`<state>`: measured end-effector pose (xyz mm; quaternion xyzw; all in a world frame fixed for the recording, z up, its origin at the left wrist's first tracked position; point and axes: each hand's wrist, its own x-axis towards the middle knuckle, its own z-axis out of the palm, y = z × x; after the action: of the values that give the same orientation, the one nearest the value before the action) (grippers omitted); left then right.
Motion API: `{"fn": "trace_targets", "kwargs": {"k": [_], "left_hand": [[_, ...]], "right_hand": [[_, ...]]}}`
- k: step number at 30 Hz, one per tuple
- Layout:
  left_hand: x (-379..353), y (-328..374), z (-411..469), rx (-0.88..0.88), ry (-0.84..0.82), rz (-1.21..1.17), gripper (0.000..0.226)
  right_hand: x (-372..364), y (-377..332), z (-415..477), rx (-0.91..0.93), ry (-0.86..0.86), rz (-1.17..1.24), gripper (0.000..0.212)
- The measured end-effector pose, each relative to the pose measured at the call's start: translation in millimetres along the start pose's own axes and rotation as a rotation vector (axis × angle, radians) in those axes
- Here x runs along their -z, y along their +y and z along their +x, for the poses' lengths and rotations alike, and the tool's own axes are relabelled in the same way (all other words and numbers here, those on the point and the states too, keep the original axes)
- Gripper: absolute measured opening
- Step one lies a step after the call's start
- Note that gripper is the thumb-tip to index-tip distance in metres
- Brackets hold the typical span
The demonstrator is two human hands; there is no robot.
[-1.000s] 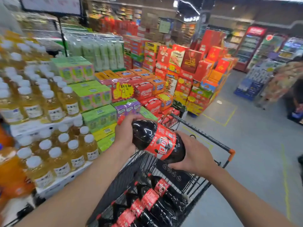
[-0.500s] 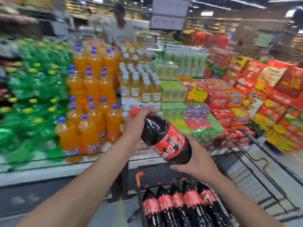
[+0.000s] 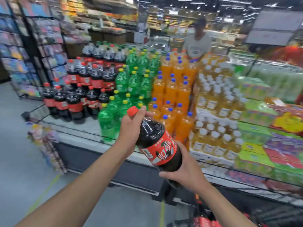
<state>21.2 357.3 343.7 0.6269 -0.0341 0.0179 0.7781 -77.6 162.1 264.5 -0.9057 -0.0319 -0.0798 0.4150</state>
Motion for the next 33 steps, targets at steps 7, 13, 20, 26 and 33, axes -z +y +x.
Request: {"fn": "trace_targets", "kwargs": {"k": [7, 13, 20, 26, 33], "left_hand": [[164, 19, 9, 0.017, 0.196, 0.016, 0.040], [264, 35, 16, -0.004, 0.352, 0.023, 0.037], [333, 43, 52, -0.006, 0.473, 0.027, 0.037], [368, 41, 113, -0.001, 0.522, 0.048, 0.035], [398, 41, 192, 0.000, 0.586, 0.109, 0.037]], "right_hand": [[-131, -81, 45, 0.105, -0.172, 0.068, 0.101], [-210, -137, 80, 0.172, -0.272, 0.063, 0.102], [-267, -170, 138, 0.226, -0.364, 0.051, 0.103], [-304, -177, 210, 0.246, -0.424, 0.115, 0.105], [-341, -179, 302, 0.261, -0.493, 0.178, 0.104]]}}
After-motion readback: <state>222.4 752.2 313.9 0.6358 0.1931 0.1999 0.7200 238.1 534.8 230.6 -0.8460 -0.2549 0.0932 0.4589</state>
